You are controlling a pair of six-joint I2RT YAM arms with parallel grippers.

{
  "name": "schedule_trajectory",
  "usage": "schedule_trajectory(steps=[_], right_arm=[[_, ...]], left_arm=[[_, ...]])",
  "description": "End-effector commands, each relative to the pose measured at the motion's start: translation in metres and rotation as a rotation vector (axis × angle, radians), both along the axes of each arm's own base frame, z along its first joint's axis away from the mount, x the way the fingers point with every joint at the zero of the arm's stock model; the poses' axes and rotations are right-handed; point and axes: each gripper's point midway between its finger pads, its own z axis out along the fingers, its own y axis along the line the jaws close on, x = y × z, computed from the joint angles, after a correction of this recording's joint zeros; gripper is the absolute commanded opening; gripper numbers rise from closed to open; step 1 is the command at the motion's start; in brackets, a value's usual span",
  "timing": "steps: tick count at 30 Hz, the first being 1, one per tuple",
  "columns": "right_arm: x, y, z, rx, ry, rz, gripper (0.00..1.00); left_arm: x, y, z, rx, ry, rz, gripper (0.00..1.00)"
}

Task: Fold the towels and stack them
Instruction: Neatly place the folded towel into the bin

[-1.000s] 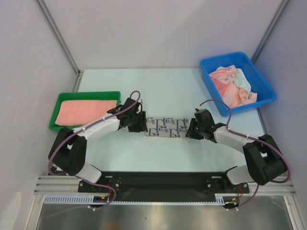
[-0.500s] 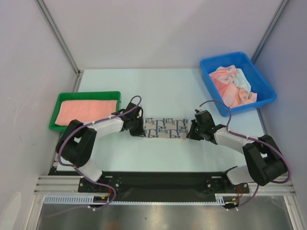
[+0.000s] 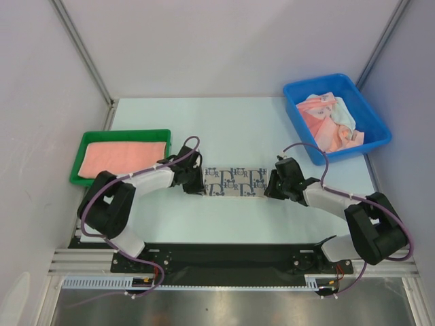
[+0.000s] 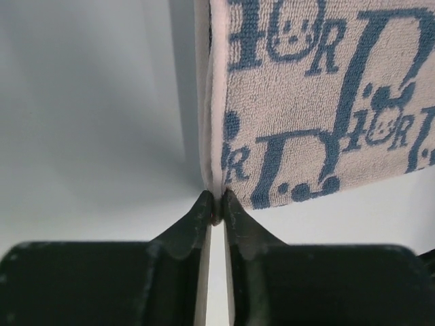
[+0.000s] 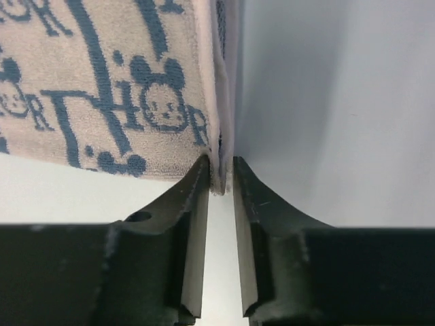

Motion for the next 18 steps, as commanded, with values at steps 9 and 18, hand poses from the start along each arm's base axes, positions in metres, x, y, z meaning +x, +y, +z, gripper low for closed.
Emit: schedule_trajectory(steps=[9,18], right_arm=[[0.012,-0.001,0.058,-0.058,-0.005,0.023,0.36],[0.048,0.028,0.045,0.004,-0.029,0.105,0.23]], left_arm=[[0.039,0.014,0.07,0.102,-0.136,-0.03,0.58],[0.046,-0.003,0.022,0.05,-0.041,-0.082,0.57]])
